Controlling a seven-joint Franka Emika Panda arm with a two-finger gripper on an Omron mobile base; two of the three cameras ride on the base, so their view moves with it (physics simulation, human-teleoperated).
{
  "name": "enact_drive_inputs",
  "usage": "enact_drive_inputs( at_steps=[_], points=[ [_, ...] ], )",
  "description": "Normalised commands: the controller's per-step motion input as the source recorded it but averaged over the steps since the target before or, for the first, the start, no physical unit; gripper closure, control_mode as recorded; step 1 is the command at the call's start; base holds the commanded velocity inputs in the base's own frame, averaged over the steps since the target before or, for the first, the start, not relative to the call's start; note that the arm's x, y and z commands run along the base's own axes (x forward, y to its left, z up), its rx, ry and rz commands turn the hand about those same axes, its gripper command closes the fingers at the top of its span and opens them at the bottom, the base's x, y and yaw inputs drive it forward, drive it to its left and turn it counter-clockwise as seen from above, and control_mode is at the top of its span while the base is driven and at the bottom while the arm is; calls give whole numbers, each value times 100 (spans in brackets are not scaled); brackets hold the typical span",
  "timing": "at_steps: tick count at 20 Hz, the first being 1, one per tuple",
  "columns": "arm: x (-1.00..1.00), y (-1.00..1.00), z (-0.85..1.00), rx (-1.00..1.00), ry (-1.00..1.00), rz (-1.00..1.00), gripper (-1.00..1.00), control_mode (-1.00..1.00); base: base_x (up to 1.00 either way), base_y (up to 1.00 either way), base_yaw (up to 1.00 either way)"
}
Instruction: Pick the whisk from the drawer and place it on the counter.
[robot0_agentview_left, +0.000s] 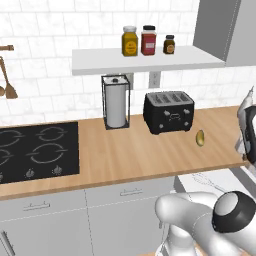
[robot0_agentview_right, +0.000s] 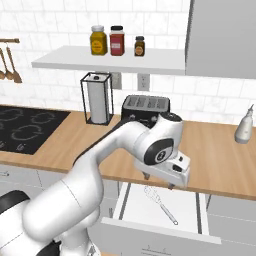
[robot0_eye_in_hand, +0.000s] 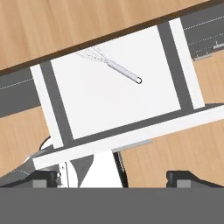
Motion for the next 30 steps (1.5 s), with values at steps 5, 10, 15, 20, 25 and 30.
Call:
enact_drive_inputs(
  at_steps=[5, 10, 15, 20, 25, 30],
  points=[
    [3, -8, -46, 0, 0, 0, -100, -100, 0, 0, 0],
    [8, -22, -39, 0, 0, 0, -100, -100, 0, 0, 0],
    [0, -8, -21, 0, 1, 0, -100, -100, 0, 0, 0],
    [0, -2, -21, 0, 2, 0, -100, -100, 0, 0, 0],
    [22, -7, -24, 0, 0, 0, -100, -100, 0, 0, 0],
    [27, -20, -35, 0, 0, 0, -100, -100, 0, 0, 0]
  ],
)
